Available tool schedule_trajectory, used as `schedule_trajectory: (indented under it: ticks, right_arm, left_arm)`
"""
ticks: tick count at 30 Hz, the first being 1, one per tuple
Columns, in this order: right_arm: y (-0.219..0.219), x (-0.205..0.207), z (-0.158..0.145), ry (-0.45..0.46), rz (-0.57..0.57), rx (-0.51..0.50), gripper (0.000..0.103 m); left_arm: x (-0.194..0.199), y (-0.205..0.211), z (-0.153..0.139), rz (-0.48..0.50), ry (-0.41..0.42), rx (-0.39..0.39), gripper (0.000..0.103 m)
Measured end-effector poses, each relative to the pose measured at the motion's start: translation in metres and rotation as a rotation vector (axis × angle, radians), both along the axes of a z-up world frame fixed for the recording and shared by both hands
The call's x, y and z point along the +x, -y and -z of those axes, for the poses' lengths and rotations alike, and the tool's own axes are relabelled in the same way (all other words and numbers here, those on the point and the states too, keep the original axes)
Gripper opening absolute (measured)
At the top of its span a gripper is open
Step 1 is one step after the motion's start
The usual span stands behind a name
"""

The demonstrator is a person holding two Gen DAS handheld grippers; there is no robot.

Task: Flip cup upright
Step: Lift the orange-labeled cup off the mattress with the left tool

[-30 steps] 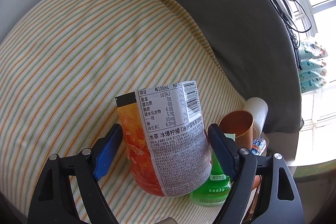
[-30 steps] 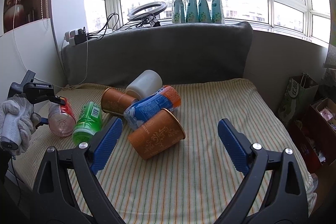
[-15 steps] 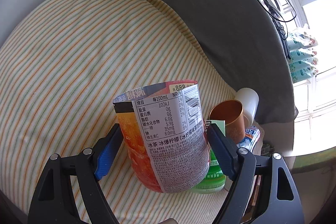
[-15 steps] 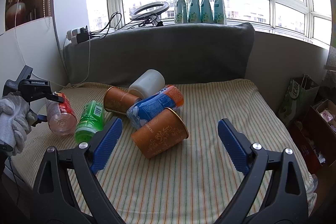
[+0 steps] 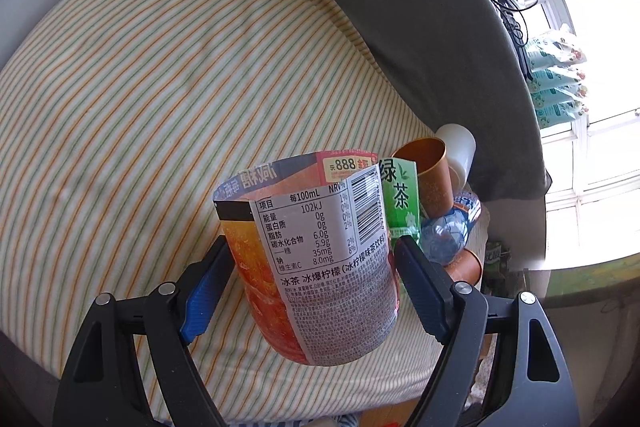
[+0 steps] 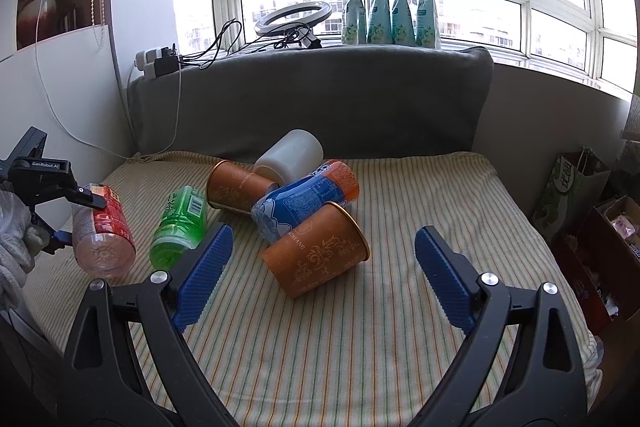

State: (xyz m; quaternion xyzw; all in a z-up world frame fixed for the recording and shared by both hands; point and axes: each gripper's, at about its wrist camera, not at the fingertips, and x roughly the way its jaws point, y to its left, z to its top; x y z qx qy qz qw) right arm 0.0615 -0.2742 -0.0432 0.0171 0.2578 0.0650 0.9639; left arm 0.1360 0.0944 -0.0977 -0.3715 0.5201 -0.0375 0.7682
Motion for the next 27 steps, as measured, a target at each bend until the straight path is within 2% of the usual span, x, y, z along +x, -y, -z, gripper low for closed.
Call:
schedule_trajectory:
  ticks: [5,16,27]
  right_arm:
    - [-0.009,-0.002,-0.002,-0.009,-0.016,-0.024,0.094]
    - [-0.017,-0.005,-0.004,-0.014,-0.034,-0.048,0.094]
    - [-0.021,-0.002,-0.002,-0.028,-0.037,-0.067,0.094]
  left_arm:
    - [-0.017,0.02,0.003,0.071,-0.016,-0.008,0.082]
    - [-0.03,0.067,0.015,0.224,-0.074,-0.027,0.082]
    - [-0.032,0.079,0.02,0.25,-0.104,-0.065,0.082]
